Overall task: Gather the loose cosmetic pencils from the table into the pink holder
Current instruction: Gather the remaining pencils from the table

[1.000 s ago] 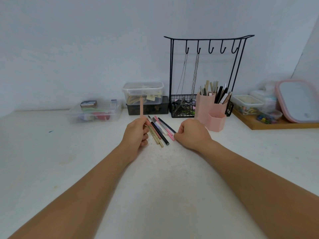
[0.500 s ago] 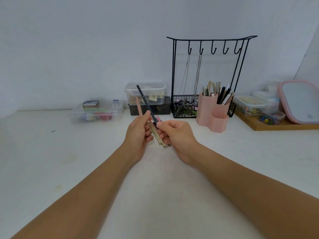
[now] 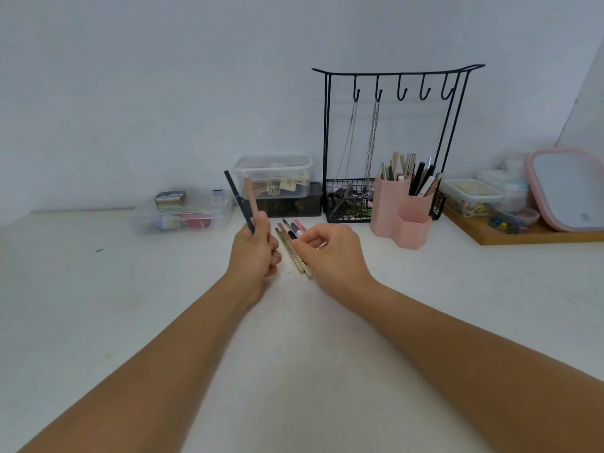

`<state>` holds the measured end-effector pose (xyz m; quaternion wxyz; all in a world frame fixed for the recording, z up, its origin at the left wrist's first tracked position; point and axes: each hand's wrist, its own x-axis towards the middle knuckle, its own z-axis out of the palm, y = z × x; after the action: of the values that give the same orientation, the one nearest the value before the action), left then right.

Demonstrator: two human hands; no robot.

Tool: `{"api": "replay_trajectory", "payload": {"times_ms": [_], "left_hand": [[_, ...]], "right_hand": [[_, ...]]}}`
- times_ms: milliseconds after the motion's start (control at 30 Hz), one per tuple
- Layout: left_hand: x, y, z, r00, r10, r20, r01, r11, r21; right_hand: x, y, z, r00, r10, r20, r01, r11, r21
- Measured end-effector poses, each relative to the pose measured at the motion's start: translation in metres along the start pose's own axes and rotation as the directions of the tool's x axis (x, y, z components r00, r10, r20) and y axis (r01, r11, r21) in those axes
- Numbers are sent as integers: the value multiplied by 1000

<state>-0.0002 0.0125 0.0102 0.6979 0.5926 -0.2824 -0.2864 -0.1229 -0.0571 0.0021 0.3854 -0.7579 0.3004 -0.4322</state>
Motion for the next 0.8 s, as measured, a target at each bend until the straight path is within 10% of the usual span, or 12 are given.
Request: {"api": "replay_trajectory", "payload": {"times_ms": [200, 800], "left_hand": [[2, 3, -9, 992, -128, -6, 128, 992, -12], [4, 3, -7, 989, -150, 10, 150, 983, -105]], "right_hand": [[26, 31, -42, 993, 117, -4, -108, 901, -420], [30, 27, -39, 983, 166, -78, -183, 870, -458]]}}
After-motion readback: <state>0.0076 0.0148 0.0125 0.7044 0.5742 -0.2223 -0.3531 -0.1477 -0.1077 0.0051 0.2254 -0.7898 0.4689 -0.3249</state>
